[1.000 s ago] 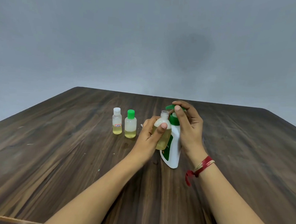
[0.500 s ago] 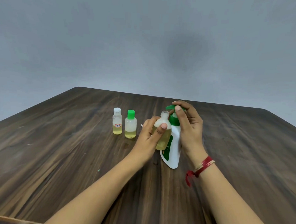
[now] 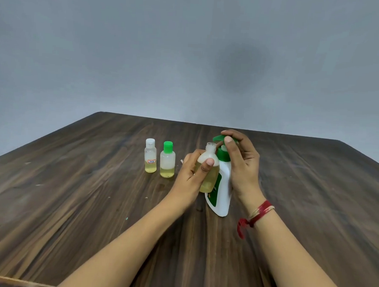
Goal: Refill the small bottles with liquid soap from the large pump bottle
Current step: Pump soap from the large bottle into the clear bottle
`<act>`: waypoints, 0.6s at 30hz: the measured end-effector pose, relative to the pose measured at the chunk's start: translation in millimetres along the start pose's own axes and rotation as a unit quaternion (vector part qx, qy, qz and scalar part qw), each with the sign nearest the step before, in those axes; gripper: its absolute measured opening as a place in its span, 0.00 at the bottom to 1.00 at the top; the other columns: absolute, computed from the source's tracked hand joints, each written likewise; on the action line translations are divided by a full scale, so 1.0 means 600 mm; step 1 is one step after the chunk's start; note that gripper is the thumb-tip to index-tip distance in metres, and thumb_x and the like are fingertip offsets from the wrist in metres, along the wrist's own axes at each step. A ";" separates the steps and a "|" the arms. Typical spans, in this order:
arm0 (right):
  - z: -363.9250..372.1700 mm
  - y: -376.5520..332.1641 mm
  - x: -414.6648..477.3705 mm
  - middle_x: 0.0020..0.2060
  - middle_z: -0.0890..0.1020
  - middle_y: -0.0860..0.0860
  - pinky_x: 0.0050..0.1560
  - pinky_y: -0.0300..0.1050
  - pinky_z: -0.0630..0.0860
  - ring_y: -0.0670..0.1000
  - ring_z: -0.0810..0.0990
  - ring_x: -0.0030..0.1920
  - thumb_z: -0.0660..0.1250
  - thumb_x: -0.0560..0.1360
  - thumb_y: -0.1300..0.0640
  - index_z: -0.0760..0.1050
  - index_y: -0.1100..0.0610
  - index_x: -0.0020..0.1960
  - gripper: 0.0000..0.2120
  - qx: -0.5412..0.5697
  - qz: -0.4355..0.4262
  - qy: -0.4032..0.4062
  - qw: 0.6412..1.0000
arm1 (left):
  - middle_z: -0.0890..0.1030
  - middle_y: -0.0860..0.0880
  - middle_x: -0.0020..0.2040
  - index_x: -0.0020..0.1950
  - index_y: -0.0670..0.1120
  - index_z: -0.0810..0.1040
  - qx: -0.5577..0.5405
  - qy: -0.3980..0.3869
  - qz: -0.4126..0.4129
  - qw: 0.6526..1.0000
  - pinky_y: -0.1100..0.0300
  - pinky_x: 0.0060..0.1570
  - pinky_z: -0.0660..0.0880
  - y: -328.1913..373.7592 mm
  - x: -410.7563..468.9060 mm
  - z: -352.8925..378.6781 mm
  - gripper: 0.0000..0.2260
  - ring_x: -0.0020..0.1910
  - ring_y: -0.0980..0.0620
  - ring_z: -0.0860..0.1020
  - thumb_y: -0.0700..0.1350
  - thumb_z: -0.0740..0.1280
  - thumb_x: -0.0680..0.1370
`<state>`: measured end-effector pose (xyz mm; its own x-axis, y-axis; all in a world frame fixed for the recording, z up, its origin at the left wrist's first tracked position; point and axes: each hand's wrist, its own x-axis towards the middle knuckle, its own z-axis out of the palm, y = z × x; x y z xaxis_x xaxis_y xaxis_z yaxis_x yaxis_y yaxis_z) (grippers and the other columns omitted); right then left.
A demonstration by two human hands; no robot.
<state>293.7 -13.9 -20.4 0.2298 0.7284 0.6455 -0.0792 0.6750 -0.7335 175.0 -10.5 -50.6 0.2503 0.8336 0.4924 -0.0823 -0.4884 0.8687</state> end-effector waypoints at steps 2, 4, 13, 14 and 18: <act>0.000 -0.001 0.000 0.48 0.82 0.57 0.47 0.41 0.77 0.49 0.81 0.44 0.66 0.73 0.50 0.79 0.54 0.50 0.10 -0.004 -0.004 -0.002 1.000 | 0.74 0.49 0.49 0.45 0.66 0.75 0.000 -0.002 0.001 1.000 0.58 0.50 0.68 0.001 0.001 0.000 0.18 0.53 0.50 0.71 0.76 0.60 0.67; 0.001 -0.002 0.000 0.47 0.82 0.57 0.47 0.40 0.77 0.49 0.81 0.44 0.66 0.74 0.52 0.79 0.54 0.50 0.08 -0.007 -0.009 -0.004 1.000 | 0.74 0.50 0.48 0.45 0.66 0.75 0.002 -0.002 0.000 1.000 0.57 0.51 0.68 0.001 0.001 0.000 0.18 0.53 0.50 0.71 0.76 0.60 0.67; 0.004 -0.003 0.000 0.43 0.82 0.52 0.44 0.36 0.76 0.45 0.80 0.41 0.63 0.75 0.60 0.78 0.56 0.49 0.06 -0.010 -0.009 0.003 1.000 | 0.74 0.50 0.48 0.45 0.66 0.75 0.001 -0.002 0.000 1.000 0.56 0.51 0.69 -0.002 0.001 -0.002 0.17 0.53 0.49 0.71 0.75 0.60 0.67; 0.004 -0.003 0.000 0.44 0.81 0.54 0.44 0.36 0.76 0.45 0.80 0.41 0.63 0.76 0.60 0.78 0.56 0.49 0.06 -0.010 -0.009 0.003 1.000 | 0.74 0.51 0.48 0.45 0.66 0.75 0.001 -0.004 -0.001 1.000 0.57 0.50 0.69 -0.002 0.001 -0.002 0.17 0.52 0.49 0.71 0.76 0.60 0.67; 0.002 -0.004 -0.001 0.46 0.81 0.57 0.45 0.37 0.76 0.46 0.80 0.42 0.64 0.76 0.60 0.78 0.56 0.51 0.06 -0.014 -0.013 -0.006 1.000 | 0.74 0.52 0.47 0.45 0.66 0.75 -0.001 -0.002 0.001 1.000 0.59 0.49 0.68 -0.001 0.001 -0.002 0.17 0.52 0.51 0.71 0.76 0.61 0.67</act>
<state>292.6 -15.6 -18.6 0.2197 0.7120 0.6669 -0.0455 0.6903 -0.7220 174.0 -9.6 -50.7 0.2549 0.8311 0.4943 -0.0848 -0.4900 0.8676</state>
